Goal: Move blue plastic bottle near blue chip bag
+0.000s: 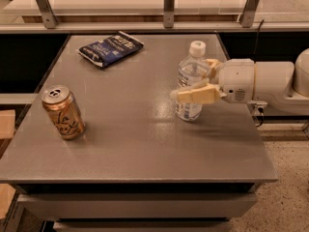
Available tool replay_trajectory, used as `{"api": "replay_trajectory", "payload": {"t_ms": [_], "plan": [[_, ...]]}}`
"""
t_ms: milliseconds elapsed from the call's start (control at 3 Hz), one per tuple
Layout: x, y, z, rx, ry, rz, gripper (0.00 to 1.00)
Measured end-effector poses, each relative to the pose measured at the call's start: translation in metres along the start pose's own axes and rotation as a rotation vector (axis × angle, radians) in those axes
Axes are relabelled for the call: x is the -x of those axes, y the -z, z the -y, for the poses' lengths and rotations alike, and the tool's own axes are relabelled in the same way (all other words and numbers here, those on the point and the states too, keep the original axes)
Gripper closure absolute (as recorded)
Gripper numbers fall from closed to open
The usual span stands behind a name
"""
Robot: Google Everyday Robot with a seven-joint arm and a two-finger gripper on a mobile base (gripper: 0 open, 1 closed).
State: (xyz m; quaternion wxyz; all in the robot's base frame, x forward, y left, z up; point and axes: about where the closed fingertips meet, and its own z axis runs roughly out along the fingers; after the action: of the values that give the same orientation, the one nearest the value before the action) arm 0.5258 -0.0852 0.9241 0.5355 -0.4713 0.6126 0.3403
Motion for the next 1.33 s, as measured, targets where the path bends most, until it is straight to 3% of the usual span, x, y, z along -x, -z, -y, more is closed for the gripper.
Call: {"api": "replay_trajectory", "payload": {"t_ms": [667,1000,1333], "plan": [[0.0029,-0.0041,-0.0024,0.008,0.005,0.001,0.87],[0.0043,-0.0061,-0.0036,0.012,0.007,0.001,1.0],[0.0102,-0.0083,-0.0004,0.017,0.014,-0.006,1.0]]}}
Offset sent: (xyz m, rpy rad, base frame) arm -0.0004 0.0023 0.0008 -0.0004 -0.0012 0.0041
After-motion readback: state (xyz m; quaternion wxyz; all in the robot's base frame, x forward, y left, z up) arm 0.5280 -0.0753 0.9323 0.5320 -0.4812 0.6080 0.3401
